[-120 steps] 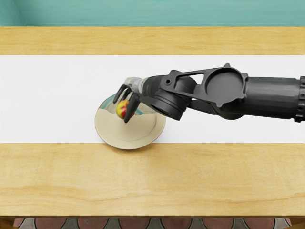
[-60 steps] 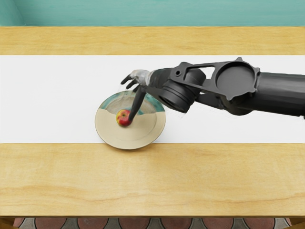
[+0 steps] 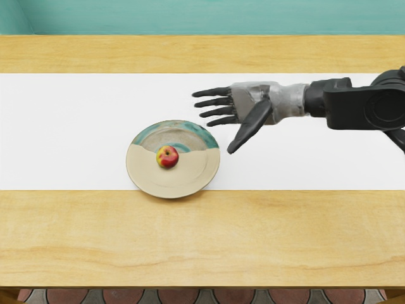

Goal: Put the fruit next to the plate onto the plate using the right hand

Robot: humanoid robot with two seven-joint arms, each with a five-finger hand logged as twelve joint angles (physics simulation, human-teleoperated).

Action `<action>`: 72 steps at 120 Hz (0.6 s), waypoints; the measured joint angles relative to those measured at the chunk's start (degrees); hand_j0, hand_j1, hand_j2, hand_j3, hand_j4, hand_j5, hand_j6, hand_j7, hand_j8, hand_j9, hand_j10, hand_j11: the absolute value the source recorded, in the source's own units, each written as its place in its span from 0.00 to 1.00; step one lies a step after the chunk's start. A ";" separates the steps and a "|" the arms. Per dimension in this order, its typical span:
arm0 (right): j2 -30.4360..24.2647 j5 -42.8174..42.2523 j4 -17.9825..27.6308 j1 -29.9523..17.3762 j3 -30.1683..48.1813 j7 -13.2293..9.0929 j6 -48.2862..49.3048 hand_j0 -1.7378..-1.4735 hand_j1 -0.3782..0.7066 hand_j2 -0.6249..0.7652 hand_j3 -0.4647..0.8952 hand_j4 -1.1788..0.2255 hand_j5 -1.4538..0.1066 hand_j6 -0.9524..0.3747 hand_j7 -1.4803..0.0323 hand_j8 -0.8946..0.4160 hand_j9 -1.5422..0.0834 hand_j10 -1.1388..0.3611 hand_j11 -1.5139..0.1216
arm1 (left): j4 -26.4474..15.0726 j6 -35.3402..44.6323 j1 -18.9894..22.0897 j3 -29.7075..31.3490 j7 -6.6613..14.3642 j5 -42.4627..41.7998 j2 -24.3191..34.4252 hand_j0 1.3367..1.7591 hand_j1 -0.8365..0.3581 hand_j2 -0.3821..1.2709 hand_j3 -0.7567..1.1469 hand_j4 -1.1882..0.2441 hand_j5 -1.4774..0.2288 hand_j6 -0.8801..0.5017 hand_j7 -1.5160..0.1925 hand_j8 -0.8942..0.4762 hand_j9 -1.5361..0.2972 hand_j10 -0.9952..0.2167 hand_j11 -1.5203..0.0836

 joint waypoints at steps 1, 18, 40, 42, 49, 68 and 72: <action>-0.67 0.43 0.00 -0.66 0.47 0.00 0.70 0.30 0.09 0.44 0.34 0.80 0.88 0.68 0.93 0.64 0.90 0.72 0.88 | 0.00 0.00 0.00 0.00 0.00 0.00 0.00 0.76 0.76 0.26 0.40 0.67 0.69 0.47 0.71 0.48 0.67 0.63 0.76; -10.86 7.90 -0.06 -9.79 5.39 0.00 6.96 0.30 0.08 0.44 0.34 0.80 0.89 0.68 0.94 0.65 0.91 0.73 0.89 | 0.00 0.00 0.00 -0.01 -0.01 0.00 0.00 0.76 0.76 0.26 0.40 0.67 0.69 0.47 0.71 0.48 0.67 0.63 0.76; -17.91 12.09 -0.04 -15.58 7.28 0.00 8.75 0.30 0.08 0.44 0.34 0.81 0.89 0.69 0.94 0.65 0.91 0.73 0.89 | 0.00 0.00 0.00 -0.01 0.00 0.00 0.00 0.76 0.76 0.26 0.40 0.67 0.69 0.47 0.71 0.48 0.67 0.63 0.76; -18.41 12.28 -0.04 -15.89 7.33 0.00 8.81 0.30 0.07 0.44 0.34 0.81 0.90 0.69 0.94 0.65 0.91 0.73 0.89 | 0.00 0.00 0.00 -0.01 0.00 0.00 0.00 0.76 0.76 0.26 0.40 0.67 0.69 0.47 0.71 0.48 0.67 0.63 0.76; -19.96 12.82 -0.05 -16.77 7.47 0.00 8.95 0.30 0.07 0.44 0.34 0.81 0.90 0.69 0.94 0.65 0.91 0.73 0.89 | 0.00 0.00 0.00 -0.01 0.00 0.00 0.00 0.76 0.76 0.26 0.40 0.67 0.69 0.47 0.71 0.48 0.67 0.63 0.76; -21.90 13.50 0.52 -18.15 7.56 0.00 9.09 0.30 0.07 0.44 0.34 0.81 0.90 0.69 0.94 0.65 0.92 0.73 0.89 | 0.00 0.00 0.00 -0.01 -0.01 0.00 0.00 0.76 0.76 0.26 0.40 0.67 0.69 0.47 0.71 0.48 0.67 0.63 0.76; -22.12 13.55 1.02 -18.28 7.57 0.00 9.11 0.30 0.07 0.44 0.34 0.81 0.90 0.69 0.94 0.65 0.92 0.73 0.89 | 0.00 0.00 0.00 -0.01 -0.01 0.00 0.00 0.76 0.76 0.26 0.40 0.67 0.69 0.47 0.71 0.48 0.67 0.63 0.76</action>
